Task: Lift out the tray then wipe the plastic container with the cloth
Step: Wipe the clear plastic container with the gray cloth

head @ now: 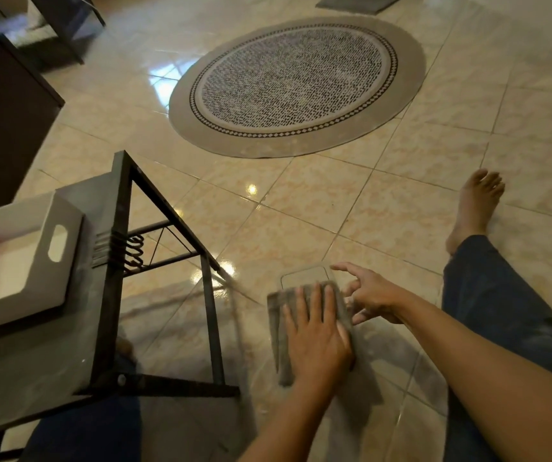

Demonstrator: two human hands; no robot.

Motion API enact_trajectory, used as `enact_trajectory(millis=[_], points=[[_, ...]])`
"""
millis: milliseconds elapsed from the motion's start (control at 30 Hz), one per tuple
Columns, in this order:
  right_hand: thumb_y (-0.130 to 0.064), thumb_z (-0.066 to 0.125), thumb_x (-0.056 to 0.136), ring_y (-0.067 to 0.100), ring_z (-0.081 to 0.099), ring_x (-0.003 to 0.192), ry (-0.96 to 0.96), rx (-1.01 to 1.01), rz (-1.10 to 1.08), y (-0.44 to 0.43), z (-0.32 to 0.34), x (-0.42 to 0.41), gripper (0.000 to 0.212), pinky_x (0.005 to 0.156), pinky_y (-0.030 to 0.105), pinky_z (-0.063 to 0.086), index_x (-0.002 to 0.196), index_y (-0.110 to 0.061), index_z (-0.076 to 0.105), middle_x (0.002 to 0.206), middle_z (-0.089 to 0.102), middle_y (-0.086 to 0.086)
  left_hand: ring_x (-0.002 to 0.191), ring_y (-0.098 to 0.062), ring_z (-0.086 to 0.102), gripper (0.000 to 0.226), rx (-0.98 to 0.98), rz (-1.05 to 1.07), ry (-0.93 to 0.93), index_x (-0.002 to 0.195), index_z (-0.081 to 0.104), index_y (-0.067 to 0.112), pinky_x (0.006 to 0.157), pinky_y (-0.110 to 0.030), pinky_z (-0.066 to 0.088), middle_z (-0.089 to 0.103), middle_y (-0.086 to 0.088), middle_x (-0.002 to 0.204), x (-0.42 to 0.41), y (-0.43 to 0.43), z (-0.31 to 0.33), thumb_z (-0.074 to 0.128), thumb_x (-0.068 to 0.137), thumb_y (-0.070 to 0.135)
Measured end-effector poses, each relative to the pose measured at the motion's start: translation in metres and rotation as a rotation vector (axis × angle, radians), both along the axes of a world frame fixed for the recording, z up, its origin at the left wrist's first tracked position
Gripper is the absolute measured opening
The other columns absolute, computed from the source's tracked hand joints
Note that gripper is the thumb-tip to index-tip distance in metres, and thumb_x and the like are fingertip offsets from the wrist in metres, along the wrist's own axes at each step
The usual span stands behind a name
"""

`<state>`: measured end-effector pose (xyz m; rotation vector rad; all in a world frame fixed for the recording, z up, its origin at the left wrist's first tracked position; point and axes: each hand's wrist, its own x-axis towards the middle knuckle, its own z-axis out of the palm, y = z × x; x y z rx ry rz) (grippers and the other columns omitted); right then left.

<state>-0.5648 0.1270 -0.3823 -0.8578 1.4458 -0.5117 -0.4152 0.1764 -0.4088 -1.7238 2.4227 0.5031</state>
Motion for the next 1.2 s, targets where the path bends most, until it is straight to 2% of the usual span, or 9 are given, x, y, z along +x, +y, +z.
enact_trajectory(millis=[133,233,433,500,600,767,867,967,1200], points=[[0.022,0.049,0.083,0.027,0.064,0.075,0.017,-0.01,-0.02,0.004,0.0,0.001,0.084,0.071,0.05,0.063,0.147,-0.031,0.036,0.091,0.059,0.018,0.146,-0.03,-0.026,0.081,-0.028,0.016,-0.001,0.152,-0.02,0.019,0.119,-0.057,-0.01,-0.024,-0.007,0.162,0.008,-0.047,0.006,-0.005,0.081,0.054],[0.02,0.053,0.084,0.025,0.063,0.072,-0.007,-0.021,-0.061,0.009,0.0,0.002,0.084,0.064,0.044,0.064,0.148,-0.032,0.037,0.086,0.057,0.013,0.144,-0.032,-0.03,0.087,-0.004,0.128,0.002,0.151,-0.022,0.018,0.119,-0.056,-0.009,-0.032,-0.009,0.158,0.025,-0.013,0.011,-0.01,0.073,0.054],[0.024,0.047,0.081,0.02,0.059,0.063,-0.061,-0.021,-0.38,0.025,-0.007,0.019,0.086,0.044,0.029,0.053,0.145,-0.032,0.034,0.081,0.061,0.014,0.145,-0.029,-0.029,0.086,0.0,0.051,-0.012,0.152,-0.021,0.02,0.117,-0.057,-0.014,-0.031,-0.007,0.157,-0.01,-0.005,0.002,0.033,0.093,0.051],[0.02,0.055,0.082,0.022,0.065,0.078,-0.108,-0.035,-0.633,0.037,-0.015,0.04,0.09,0.051,0.031,0.055,0.147,-0.034,0.025,0.098,0.067,0.014,0.146,-0.03,-0.027,0.099,-0.011,0.076,-0.032,0.152,-0.019,0.017,0.118,-0.056,-0.013,-0.031,-0.006,0.155,-0.01,-0.017,0.006,0.055,0.092,0.042],[0.003,0.066,0.085,0.027,0.064,0.103,-0.059,0.015,-0.83,0.056,-0.021,0.071,0.089,0.072,0.039,0.058,0.149,-0.038,0.018,0.127,0.063,0.012,0.147,-0.027,-0.023,0.089,-0.019,0.042,0.04,0.154,-0.012,0.015,0.121,-0.051,-0.008,-0.025,-0.006,0.157,0.0,-0.014,0.008,0.051,0.095,0.038],[-0.021,0.052,0.096,0.033,0.055,0.12,0.641,-0.25,-0.522,0.026,0.0,0.019,0.052,0.094,0.048,0.052,0.146,-0.029,0.038,0.14,0.052,0.013,0.149,-0.016,-0.014,0.054,-0.089,-0.127,0.206,0.156,0.009,0.028,0.122,-0.043,-0.005,-0.01,0.006,0.159,0.039,-0.028,0.002,0.024,0.105,0.039],[-0.021,0.042,0.099,0.032,0.054,0.118,0.563,-0.243,-0.074,-0.006,0.005,-0.007,0.046,0.098,0.041,0.044,0.145,-0.031,0.042,0.136,0.055,0.016,0.15,-0.014,-0.01,0.053,-0.097,-0.222,0.189,0.155,0.012,0.036,0.123,-0.046,0.001,-0.003,0.007,0.162,0.054,-0.037,0.003,0.022,0.104,0.045],[-0.015,0.043,0.099,0.027,0.06,0.098,0.484,-0.219,0.205,-0.016,0.004,-0.017,0.051,0.083,0.036,0.049,0.148,-0.031,0.038,0.112,0.062,0.013,0.151,-0.019,-0.01,0.054,-0.098,-0.264,0.075,0.153,0.004,0.047,0.119,-0.055,0.003,-0.005,0.003,0.165,0.062,-0.045,0.01,0.014,0.1,0.055],[0.014,0.052,0.084,0.021,0.061,0.069,0.169,-0.103,0.237,-0.01,0.0,-0.026,0.085,0.065,0.034,0.06,0.146,-0.041,0.032,0.093,0.055,0.014,0.146,-0.026,-0.029,0.055,-0.073,-0.163,0.025,0.148,-0.012,0.054,0.115,-0.061,-0.012,-0.025,-0.003,0.162,0.048,-0.026,0.006,0.011,0.098,0.06]])
